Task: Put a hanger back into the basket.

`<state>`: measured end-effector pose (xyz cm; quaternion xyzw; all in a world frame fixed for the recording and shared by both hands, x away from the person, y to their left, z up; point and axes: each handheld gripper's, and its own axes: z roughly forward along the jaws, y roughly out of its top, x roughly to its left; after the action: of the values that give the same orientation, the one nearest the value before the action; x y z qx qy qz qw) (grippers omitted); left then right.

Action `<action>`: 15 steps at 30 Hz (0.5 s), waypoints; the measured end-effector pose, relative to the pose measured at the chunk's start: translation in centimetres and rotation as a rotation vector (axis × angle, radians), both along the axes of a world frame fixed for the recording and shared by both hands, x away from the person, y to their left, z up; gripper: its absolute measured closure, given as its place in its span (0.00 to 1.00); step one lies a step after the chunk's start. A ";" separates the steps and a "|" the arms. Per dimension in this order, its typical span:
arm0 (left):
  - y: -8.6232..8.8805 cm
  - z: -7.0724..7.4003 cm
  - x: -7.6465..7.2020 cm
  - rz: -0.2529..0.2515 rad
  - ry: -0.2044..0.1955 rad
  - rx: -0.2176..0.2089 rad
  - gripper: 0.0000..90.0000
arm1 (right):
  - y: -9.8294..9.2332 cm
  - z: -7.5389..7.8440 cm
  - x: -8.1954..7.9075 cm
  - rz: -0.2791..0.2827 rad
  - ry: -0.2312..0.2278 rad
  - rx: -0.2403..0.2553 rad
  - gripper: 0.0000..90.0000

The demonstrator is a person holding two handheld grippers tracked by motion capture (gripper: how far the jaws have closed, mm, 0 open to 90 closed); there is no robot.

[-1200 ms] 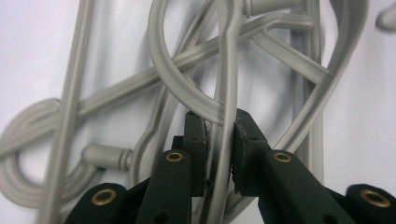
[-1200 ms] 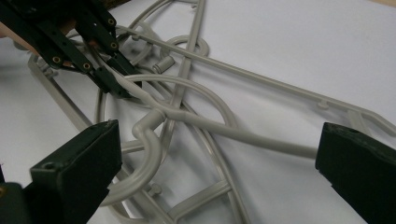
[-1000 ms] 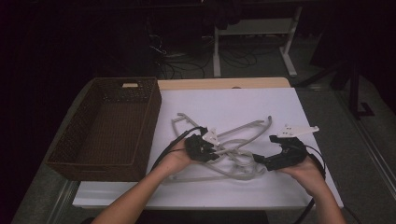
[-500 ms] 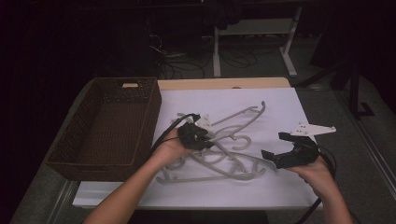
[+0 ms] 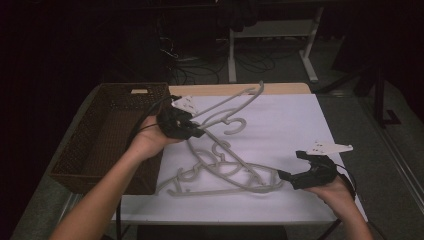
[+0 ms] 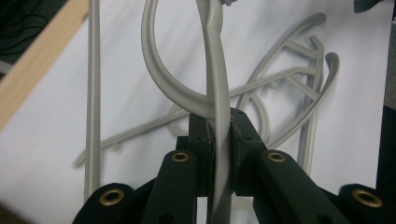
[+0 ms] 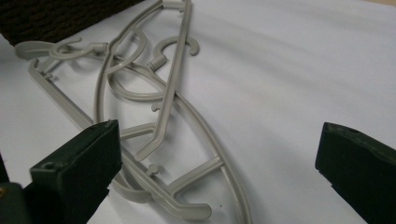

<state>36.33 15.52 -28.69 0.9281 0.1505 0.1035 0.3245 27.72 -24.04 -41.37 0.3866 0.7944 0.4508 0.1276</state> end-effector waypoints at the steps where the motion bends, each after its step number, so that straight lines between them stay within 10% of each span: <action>1: 0.6 0.5 0.0 0.004 -0.009 0.006 0.91 | 0.2 -0.2 0.1 0.004 0.001 -0.004 0.00; 15: 10.6 2.8 -0.6 0.142 -0.043 -0.020 0.91 | 0.0 -0.6 0.3 -0.015 0.017 -0.016 0.00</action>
<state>35.71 26.09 -25.86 0.9093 0.2101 0.1448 0.3287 28.03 -24.02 -42.02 0.3953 0.7962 0.4400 0.1271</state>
